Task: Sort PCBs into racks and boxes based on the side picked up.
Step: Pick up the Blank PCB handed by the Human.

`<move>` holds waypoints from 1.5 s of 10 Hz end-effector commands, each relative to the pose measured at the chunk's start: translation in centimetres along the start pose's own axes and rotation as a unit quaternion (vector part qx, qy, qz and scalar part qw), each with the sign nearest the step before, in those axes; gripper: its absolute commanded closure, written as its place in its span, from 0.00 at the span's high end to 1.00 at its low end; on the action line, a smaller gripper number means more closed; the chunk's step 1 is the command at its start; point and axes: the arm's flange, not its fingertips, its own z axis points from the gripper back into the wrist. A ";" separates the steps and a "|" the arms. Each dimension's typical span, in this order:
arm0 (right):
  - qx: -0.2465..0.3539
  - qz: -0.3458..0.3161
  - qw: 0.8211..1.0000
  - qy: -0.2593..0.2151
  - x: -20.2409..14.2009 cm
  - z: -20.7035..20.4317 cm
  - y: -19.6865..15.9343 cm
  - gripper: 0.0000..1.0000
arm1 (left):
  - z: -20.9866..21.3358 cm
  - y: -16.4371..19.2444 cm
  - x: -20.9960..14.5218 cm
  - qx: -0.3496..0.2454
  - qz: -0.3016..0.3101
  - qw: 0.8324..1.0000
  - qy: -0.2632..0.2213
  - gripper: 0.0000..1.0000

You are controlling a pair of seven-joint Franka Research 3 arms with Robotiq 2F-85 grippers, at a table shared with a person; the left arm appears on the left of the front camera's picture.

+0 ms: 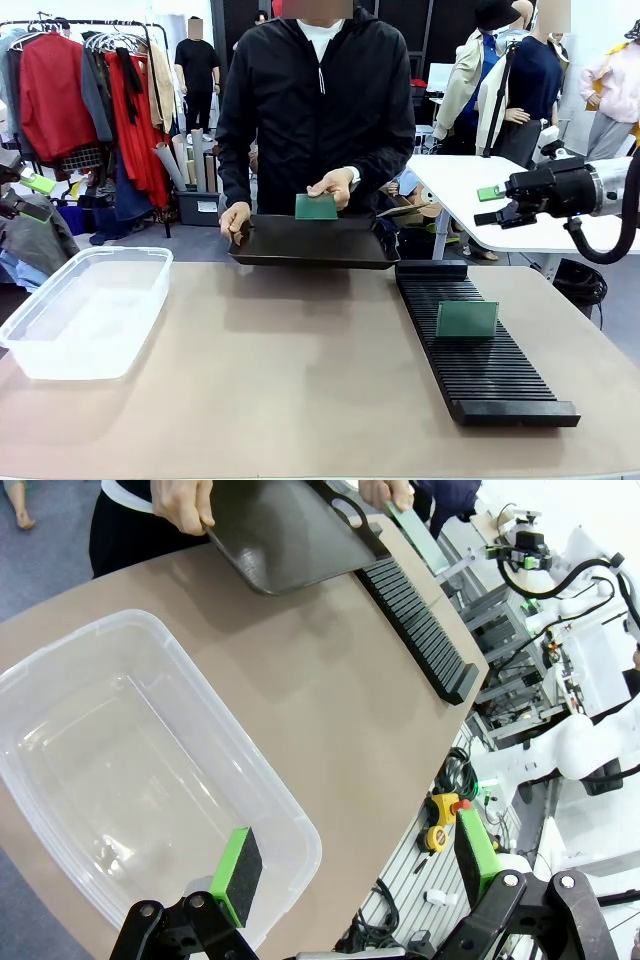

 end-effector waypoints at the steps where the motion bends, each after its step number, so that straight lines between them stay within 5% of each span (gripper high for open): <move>1: -0.024 -0.003 1.000 -0.008 0.0 0.7 -0.8 1.00 | 0.0 -0.1 0.0 0.001 -0.001 1.000 -0.002 1.00; 15: 0.002 -0.045 0.999 -0.006 0.1 1.6 -0.5 1.00 | -1.1 1.1 1.0 -0.030 0.020 0.999 -0.006 1.00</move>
